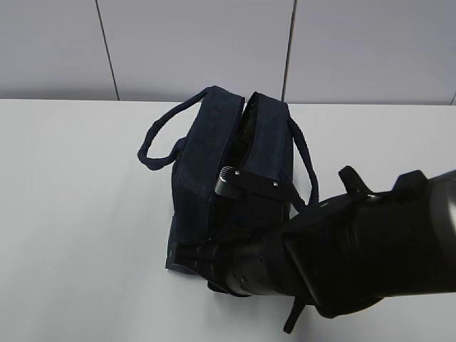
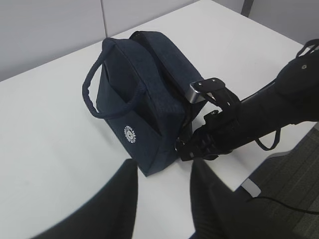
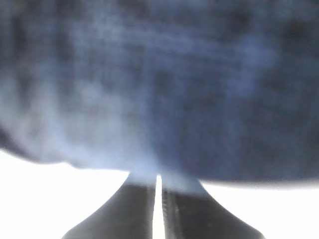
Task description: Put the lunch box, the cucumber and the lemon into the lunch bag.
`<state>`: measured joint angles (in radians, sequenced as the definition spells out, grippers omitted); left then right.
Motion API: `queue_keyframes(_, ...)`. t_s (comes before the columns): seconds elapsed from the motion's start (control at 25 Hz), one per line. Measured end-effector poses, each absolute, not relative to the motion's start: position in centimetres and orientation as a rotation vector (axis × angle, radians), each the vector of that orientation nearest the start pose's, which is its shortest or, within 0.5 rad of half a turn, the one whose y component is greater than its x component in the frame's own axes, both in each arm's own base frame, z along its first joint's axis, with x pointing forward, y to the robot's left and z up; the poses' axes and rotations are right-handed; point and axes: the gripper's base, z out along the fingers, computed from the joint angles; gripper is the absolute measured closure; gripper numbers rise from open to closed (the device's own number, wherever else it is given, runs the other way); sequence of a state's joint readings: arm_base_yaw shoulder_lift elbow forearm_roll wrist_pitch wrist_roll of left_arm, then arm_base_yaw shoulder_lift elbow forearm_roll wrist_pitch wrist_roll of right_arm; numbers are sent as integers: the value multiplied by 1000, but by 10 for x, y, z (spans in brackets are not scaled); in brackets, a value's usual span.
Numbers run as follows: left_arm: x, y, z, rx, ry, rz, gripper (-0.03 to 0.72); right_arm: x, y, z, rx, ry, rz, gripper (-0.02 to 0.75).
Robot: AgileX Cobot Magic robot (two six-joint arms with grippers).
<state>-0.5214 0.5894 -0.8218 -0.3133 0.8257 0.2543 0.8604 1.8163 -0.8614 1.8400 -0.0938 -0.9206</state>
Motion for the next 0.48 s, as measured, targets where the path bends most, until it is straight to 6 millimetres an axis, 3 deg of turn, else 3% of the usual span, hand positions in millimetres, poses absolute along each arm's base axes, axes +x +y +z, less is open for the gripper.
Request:
queue_keyframes(0.24, 73, -66, 371, 713, 1956, -532, 450, 229, 254, 140, 118, 2574, 635, 738)
queue_keyframes(0.48, 73, -66, 370, 713, 1958, -532, 450, 228, 253, 160, 114, 2523, 687, 738)
